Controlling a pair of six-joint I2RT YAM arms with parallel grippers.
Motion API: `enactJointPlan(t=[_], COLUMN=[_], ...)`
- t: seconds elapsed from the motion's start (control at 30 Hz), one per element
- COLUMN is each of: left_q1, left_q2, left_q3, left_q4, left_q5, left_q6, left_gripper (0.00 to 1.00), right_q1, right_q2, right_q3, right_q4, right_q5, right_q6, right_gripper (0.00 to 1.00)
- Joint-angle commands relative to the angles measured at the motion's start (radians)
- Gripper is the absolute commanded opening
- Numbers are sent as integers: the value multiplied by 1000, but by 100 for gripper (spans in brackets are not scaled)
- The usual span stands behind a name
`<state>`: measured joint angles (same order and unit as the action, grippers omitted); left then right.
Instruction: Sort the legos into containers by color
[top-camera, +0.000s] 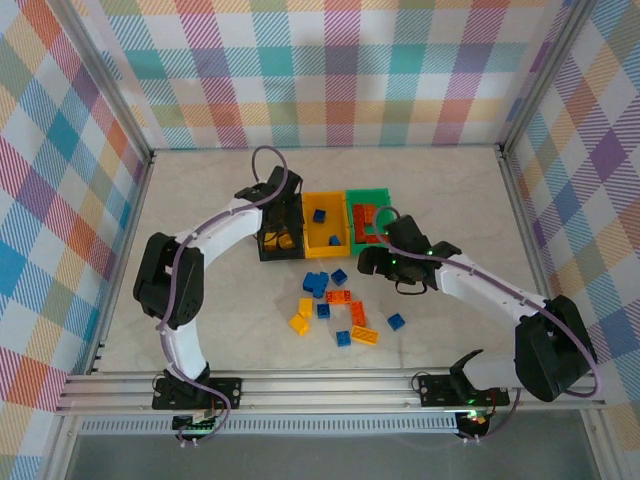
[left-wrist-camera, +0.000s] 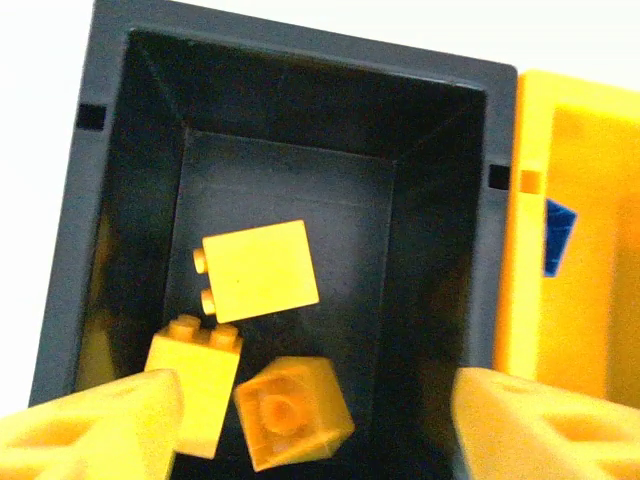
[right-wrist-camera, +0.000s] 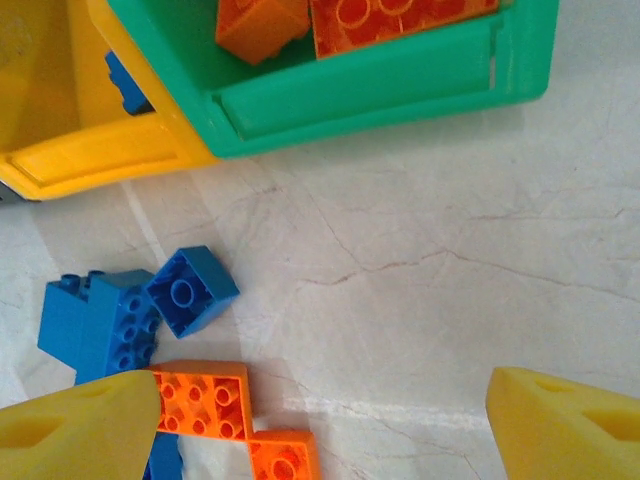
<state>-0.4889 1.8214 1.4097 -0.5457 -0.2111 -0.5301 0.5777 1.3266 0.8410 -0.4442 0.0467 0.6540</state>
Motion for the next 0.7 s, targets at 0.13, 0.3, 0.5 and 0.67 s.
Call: enactJointPlan(t=[0.13, 0.3, 0.5, 0.67], left_q1=[-105, -247, -385, -484], left_q2=[-347, -553, -647, -619], left_q3=[-210, -405, -640, -715], left_q4=[41, 16, -47, 8], left_q5=[101, 119, 95, 104], left_q6=[-48, -74, -141, -109], left_gripper=[100, 100, 95, 96], right_q1=[45, 87, 96, 97], right_q2=[-16, -47, -105, -111], right_q3=[-41, -104, -164, -152], right_q4=[-57, -86, -78, -89], right_q5=[-40, -36, -21, -3], right_q6=[-30, -7, 43, 47], right_gripper=[85, 85, 85, 85])
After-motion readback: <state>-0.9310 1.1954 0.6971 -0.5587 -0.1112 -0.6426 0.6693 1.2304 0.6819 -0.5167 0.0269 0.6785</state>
